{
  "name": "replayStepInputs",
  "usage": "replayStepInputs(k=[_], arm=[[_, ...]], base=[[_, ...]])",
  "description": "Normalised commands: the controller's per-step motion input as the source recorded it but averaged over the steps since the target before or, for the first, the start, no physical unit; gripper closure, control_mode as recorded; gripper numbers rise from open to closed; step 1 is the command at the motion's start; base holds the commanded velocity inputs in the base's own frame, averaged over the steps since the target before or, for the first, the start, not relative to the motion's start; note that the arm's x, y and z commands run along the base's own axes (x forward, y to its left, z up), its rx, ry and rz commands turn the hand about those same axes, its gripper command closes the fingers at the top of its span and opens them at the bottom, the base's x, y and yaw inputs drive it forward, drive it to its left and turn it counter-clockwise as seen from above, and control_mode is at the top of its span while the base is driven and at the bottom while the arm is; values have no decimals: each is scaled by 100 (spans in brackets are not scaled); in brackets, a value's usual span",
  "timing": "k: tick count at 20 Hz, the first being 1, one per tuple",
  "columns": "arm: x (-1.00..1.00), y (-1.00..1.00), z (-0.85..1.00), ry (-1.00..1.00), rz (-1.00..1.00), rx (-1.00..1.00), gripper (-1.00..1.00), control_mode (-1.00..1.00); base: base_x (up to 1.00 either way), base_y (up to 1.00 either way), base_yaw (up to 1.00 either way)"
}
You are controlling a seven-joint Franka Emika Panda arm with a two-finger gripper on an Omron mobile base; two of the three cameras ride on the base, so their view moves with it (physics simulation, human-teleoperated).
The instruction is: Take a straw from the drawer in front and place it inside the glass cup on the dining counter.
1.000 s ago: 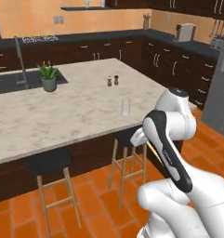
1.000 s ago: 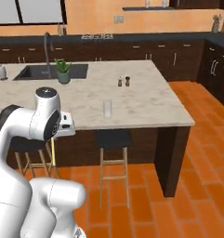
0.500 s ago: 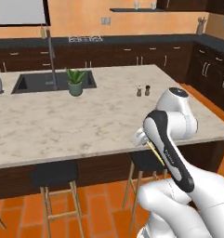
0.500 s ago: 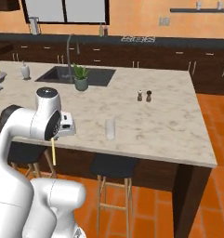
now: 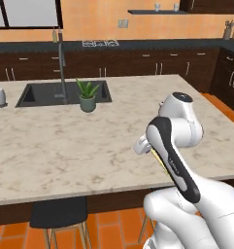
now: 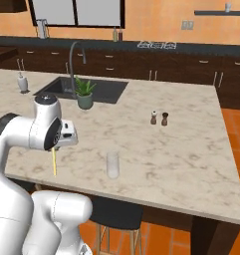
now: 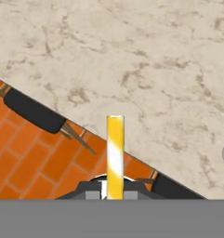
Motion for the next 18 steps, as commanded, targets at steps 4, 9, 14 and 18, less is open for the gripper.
replayStepInputs(k=[4, 9, 14, 18], arm=[[0, 0, 0, 0, 0, 0, 100, 100], [3, -42, 47, -3, -1, 8, 100, -100], [-15, -70, 59, -20, 9, 10, 100, -100], [-5, -65, 52, -21, 15, 10, 100, -100]], base=[[97, -23, -7], [12, -5, -2], [0, 0, 0], [0, 0, 0]])
